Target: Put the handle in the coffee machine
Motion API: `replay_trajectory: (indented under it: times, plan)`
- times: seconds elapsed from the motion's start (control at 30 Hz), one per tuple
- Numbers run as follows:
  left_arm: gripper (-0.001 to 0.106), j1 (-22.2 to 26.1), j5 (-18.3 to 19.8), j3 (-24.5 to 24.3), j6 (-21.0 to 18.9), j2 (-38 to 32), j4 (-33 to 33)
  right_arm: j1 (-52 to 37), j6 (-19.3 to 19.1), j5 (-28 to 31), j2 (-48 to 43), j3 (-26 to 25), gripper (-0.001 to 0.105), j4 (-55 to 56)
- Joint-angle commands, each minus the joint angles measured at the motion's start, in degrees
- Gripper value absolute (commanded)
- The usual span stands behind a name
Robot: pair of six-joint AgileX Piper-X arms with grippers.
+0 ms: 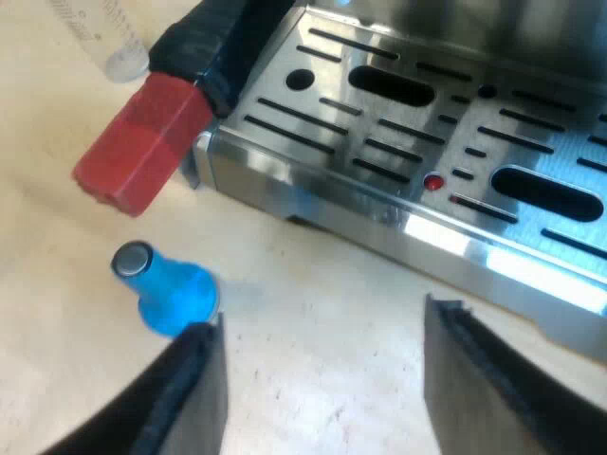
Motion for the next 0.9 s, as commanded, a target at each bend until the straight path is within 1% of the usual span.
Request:
replay_trajectory:
  times: [0.03, 0.07, 0.1, 0.13, 0.17, 0.2, 0.27, 0.3, 0.33, 0.37, 0.4, 0.47, 0.5, 0.53, 0.57, 0.6, 0.63, 0.7, 0.73, 0.8, 0.9]
  plan:
    - [0.070, 2.6, -0.4, -2.0, -2.8, -5.6, 0.7, -4.0, -1.6, -8.2, -0.6, -5.5, 0.053, 4.2]
    - [0.070, 3.3, -0.2, -3.0, -3.0, -7.2, 0.7, -6.5, -2.1, -9.9, -0.6, -7.2, 0.052, 6.2]
    - [0.070, 3.7, -0.1, -3.5, -3.0, -7.9, 0.6, -7.4, -2.1, -10.0, -0.6, -8.0, 0.052, 7.2]
    - [0.070, 4.2, 0.1, -4.7, -3.0, -9.2, 0.0, -10.3, -2.1, -10.3, -0.8, -9.3, 0.052, 8.2]
    - [0.070, 4.5, 0.1, -5.7, -3.3, -10.1, -0.5, -13.2, -2.4, -11.8, -1.1, -10.7, 0.052, 9.1]
    - [0.070, 4.7, 0.1, -6.3, -3.3, -10.6, -0.7, -14.7, -3.5, -13.0, -1.3, -11.4, 0.052, 9.5]
    - [0.070, 4.9, -0.1, -9.0, -3.3, -11.4, 0.0, -20.2, -8.6, -14.3, -2.6, -13.9, 0.052, 11.6]
    - [0.070, 4.9, -0.1, -10.1, -3.3, -11.4, 1.0, -21.8, -9.0, -14.3, -2.9, -14.3, 0.052, 12.2]
    - [0.070, 4.9, -0.2, -11.1, -3.3, -11.4, 1.9, -25.3, -9.7, -14.7, -3.8, -15.3, 0.052, 13.4]
    - [0.070, 4.9, -0.1, -12.3, -4.3, -11.4, 2.9, -29.1, -10.0, -16.2, -4.8, -15.9, 0.052, 14.5]
    - [0.070, 4.9, -0.1, -12.7, -4.9, -11.5, 3.0, -30.4, -10.0, -17.3, -5.4, -16.0, 0.052, 14.8]
    - [0.070, 5.3, -0.2, -13.1, -7.9, -11.8, 2.9, -38.7, -10.3, -21.3, -7.5, -16.1, 0.052, 16.1]
    - [0.070, 5.4, -0.2, -13.1, -8.3, -11.8, 2.9, -40.1, -10.6, -21.9, -7.8, -16.1, 0.052, 16.6]
    - [0.070, 5.4, -0.2, -13.1, -8.3, -12.0, 3.1, -44.1, -11.6, -22.5, -9.0, -16.1, 0.052, 17.7]
    - [0.070, 6.5, 0.3, -13.1, -8.3, -12.4, 4.1, -47.9, -13.2, -22.4, -10.2, -16.1, 0.052, 19.0]
    - [0.070, 7.1, 0.7, -13.1, -8.3, -12.8, 4.6, -49.8, -14.0, -22.5, -10.8, -16.1, 0.052, 19.7]
    - [0.070, 8.0, 1.0, -13.1, -8.3, -13.4, 5.1, -53.1, -16.4, -22.5, -12.1, -16.1, 0.052, 21.0]
    - [0.070, 10.1, 1.1, -13.1, -8.3, -14.4, 5.3, -56.7, -19.9, -22.5, -14.2, -15.7, 0.052, 22.5]
    - [0.070, 11.4, 1.1, -13.1, -8.4, -15.4, 5.4, -58.9, -20.8, -22.5, -15.9, -15.0, 0.052, 22.9]
    - [0.070, 13.2, 1.4, -13.1, -8.4, -17.0, 6.2, -60.6, -20.8, -22.5, -18.9, -13.5, 0.052, 22.8]
    - [0.070, 16.3, 1.6, -12.5, -8.4, -20.4, 8.7, -61.0, -20.8, -22.5, -24.8, -9.9, 0.052, 22.9]
